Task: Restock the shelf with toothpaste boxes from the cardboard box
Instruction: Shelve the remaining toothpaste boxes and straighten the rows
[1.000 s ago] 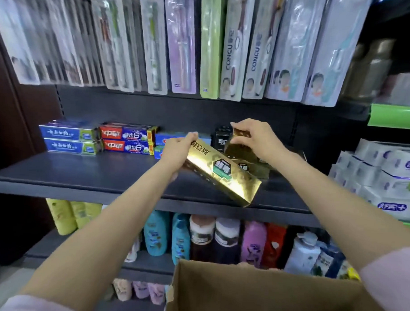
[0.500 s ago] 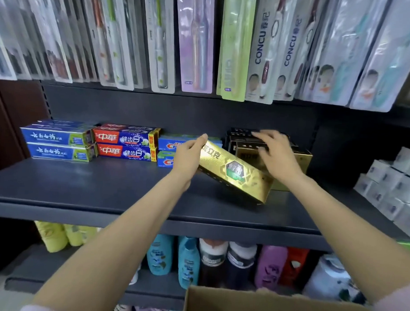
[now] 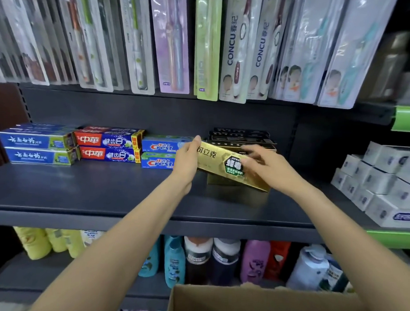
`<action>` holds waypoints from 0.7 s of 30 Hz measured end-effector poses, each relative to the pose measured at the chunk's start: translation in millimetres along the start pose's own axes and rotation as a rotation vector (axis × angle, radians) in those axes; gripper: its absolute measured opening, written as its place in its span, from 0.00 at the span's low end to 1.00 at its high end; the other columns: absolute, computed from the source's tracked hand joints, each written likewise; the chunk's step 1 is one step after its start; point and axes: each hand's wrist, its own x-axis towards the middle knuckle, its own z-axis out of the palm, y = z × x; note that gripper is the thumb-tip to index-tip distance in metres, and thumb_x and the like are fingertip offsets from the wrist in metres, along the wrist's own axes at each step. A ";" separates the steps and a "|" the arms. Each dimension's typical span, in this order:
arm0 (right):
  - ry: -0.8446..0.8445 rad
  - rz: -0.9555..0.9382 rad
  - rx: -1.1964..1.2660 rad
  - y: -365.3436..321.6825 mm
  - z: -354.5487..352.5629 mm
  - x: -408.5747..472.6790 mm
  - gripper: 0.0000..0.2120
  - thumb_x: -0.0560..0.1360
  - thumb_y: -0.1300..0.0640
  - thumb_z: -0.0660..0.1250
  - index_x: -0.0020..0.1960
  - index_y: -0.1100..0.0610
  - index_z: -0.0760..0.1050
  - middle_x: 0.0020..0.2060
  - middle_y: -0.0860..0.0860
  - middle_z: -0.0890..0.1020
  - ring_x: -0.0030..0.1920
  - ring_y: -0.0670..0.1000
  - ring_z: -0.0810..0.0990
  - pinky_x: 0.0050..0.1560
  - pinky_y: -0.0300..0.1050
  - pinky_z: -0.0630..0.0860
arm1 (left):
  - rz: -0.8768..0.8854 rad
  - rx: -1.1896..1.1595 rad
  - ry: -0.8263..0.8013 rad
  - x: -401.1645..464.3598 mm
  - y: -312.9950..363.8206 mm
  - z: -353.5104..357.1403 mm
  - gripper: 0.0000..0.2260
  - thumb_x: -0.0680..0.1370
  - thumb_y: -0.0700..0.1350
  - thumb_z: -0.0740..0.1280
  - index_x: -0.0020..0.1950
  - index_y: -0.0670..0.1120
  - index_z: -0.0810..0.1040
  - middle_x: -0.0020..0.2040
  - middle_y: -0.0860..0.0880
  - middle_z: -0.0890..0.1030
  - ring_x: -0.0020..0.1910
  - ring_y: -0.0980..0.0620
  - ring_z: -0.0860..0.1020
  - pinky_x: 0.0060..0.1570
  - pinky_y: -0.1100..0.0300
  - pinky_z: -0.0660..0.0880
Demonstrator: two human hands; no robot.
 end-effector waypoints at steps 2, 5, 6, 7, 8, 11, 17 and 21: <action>-0.125 0.032 -0.061 3.7 -1.3 -6.7 0.25 0.74 0.43 0.66 0.69 0.48 0.69 0.60 0.46 0.76 0.62 0.49 0.74 0.59 0.44 0.71 | 0.021 0.001 -0.014 -4.6 -3.3 4.0 0.15 0.81 0.54 0.58 0.39 0.49 0.73 0.38 0.50 0.79 0.45 0.50 0.75 0.53 0.55 0.69; -0.114 0.069 -0.007 10.4 -5.5 -6.3 0.26 0.70 0.46 0.72 0.66 0.49 0.72 0.60 0.48 0.78 0.61 0.51 0.75 0.56 0.43 0.72 | 0.037 0.032 -0.055 -8.1 -9.9 5.0 0.13 0.81 0.54 0.57 0.44 0.50 0.77 0.41 0.50 0.79 0.48 0.49 0.75 0.54 0.53 0.70; -0.100 0.063 -0.002 13.5 -6.6 -6.2 0.26 0.70 0.48 0.72 0.66 0.49 0.73 0.60 0.49 0.78 0.60 0.51 0.76 0.57 0.43 0.72 | 0.028 0.052 -0.075 -8.0 -12.2 3.7 0.12 0.81 0.53 0.57 0.46 0.50 0.78 0.43 0.49 0.79 0.50 0.49 0.75 0.55 0.52 0.71; -0.092 0.056 -0.026 17.8 -6.9 -6.1 0.25 0.69 0.49 0.73 0.66 0.49 0.73 0.59 0.49 0.78 0.59 0.51 0.76 0.57 0.44 0.72 | 0.021 0.098 -0.095 -8.0 -14.1 2.0 0.10 0.80 0.52 0.59 0.49 0.50 0.78 0.46 0.48 0.79 0.52 0.49 0.75 0.57 0.52 0.71; -0.088 0.049 -0.070 22.4 -6.2 -5.8 0.26 0.69 0.50 0.73 0.66 0.49 0.73 0.58 0.49 0.78 0.58 0.50 0.75 0.58 0.45 0.73 | 0.015 0.187 -0.124 -7.7 -16.4 -0.6 0.09 0.79 0.52 0.62 0.53 0.50 0.77 0.50 0.48 0.79 0.54 0.49 0.74 0.60 0.52 0.70; -0.095 0.038 -0.212 35.8 1.5 -3.6 0.26 0.69 0.52 0.74 0.66 0.49 0.72 0.57 0.49 0.76 0.60 0.52 0.73 0.62 0.51 0.71 | -0.051 0.447 -0.261 -10.8 -25.9 -5.3 0.22 0.73 0.48 0.72 0.65 0.46 0.72 0.57 0.47 0.78 0.59 0.50 0.74 0.64 0.54 0.70; 0.126 0.011 -0.463 49.9 24.7 2.9 0.21 0.72 0.54 0.70 0.65 0.52 0.74 0.63 0.51 0.72 0.63 0.53 0.69 0.65 0.49 0.67 | -0.031 0.638 -0.193 -7.0 -29.3 15.2 0.28 0.72 0.42 0.73 0.67 0.41 0.64 0.62 0.44 0.75 0.61 0.48 0.74 0.58 0.57 0.71; 0.073 0.047 -0.444 52.2 38.7 2.7 0.22 0.74 0.54 0.69 0.66 0.52 0.69 0.61 0.50 0.70 0.62 0.53 0.67 0.61 0.50 0.70 | 0.028 0.705 -0.098 -4.1 -39.3 22.0 0.28 0.72 0.42 0.73 0.66 0.40 0.62 0.64 0.40 0.73 0.64 0.43 0.72 0.62 0.52 0.70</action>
